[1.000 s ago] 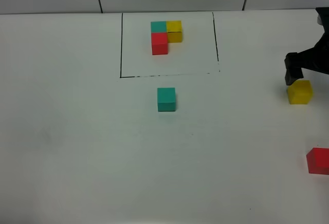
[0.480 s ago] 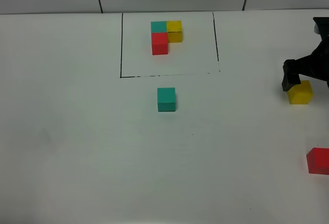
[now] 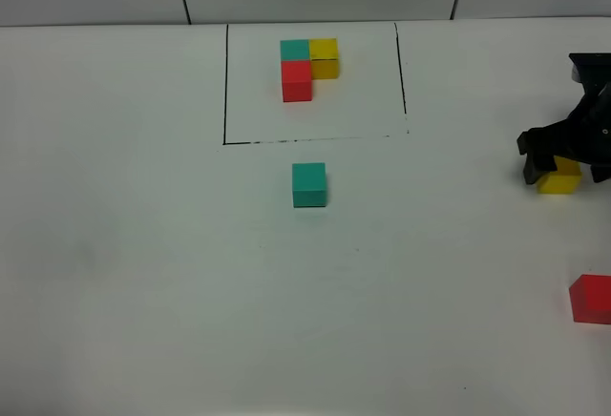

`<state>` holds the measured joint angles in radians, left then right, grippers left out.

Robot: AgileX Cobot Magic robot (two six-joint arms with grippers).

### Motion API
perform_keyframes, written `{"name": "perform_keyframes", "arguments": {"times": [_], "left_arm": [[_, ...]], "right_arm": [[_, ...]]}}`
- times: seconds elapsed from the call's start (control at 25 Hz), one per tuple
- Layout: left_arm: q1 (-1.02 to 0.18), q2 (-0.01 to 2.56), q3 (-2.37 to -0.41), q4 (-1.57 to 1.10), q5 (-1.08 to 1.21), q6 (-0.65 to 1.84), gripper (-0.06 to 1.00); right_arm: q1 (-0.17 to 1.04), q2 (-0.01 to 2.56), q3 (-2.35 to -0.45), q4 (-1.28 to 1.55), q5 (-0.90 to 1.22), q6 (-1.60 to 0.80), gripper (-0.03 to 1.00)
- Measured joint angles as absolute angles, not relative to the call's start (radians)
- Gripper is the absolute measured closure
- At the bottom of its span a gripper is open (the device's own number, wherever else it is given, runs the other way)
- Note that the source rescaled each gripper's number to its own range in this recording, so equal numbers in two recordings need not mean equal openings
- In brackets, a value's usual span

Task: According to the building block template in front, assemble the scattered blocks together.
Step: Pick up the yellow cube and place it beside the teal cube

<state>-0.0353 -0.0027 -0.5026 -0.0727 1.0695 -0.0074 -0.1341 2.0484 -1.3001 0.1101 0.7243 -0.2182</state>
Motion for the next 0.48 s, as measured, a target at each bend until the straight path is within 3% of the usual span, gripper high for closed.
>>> {"name": "perform_keyframes", "arguments": {"times": [0.2,0.32,0.48], "left_arm": [[-0.035,-0.002,-0.503,-0.073,1.069,-0.007,0.18],[-0.035,-0.002,-0.503,-0.073,1.069,-0.007,0.18],[-0.035,-0.002,-0.503,-0.073,1.069,-0.007,0.18]], "right_arm": [[-0.134,2.05,-1.3,0.11,0.727,-0.218,0.64],[-0.134,2.05,-1.3,0.111,0.729,-0.218,0.93],[-0.129,2.05,-1.302,0.11,0.738,-0.27,0.96]]}}
